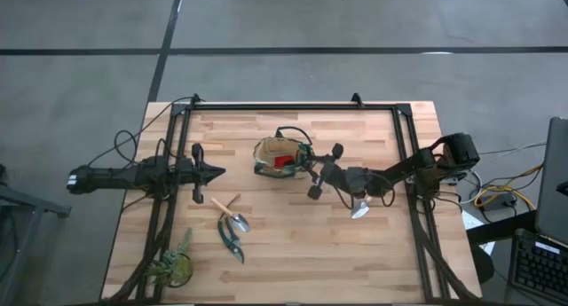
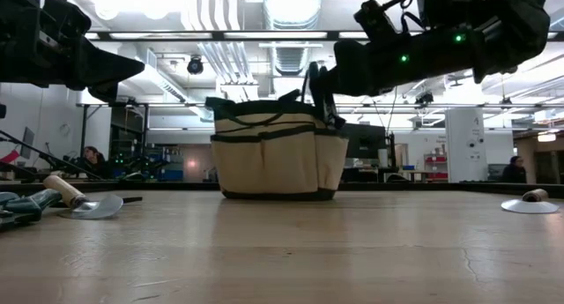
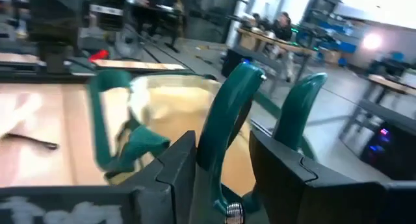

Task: Pick & Place Garden tools in Gardening bag
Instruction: Put the right green shear scissors into the gardening bag

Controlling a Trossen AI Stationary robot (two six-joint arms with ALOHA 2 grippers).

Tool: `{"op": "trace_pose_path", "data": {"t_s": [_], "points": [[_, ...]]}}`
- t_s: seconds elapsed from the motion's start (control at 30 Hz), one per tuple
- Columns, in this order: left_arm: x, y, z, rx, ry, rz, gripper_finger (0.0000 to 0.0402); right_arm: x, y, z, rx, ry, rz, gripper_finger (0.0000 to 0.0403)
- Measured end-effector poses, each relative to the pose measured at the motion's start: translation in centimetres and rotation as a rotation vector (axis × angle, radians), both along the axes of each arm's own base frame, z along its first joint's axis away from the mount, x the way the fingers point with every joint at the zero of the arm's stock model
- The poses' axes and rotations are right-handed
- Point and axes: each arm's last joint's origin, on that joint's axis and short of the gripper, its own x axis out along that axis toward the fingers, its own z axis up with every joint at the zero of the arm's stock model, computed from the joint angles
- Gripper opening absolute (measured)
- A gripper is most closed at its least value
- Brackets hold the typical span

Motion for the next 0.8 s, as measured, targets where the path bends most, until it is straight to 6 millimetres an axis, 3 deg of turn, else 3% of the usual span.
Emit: {"op": "trace_pose_path", "data": {"t_s": [0.5,0.8], "points": [[0.0,0.0,0.0,0.000,0.000,0.000,0.0014,-2.4,-1.2,1.3,0.190,0.118,-0.087,0.0107],[0.0,0.0,0.0,0.000,0.000,0.001,0.0014,-3.5,-1.3,3.8,0.135,0.077,-0.058,0.0107]]}}
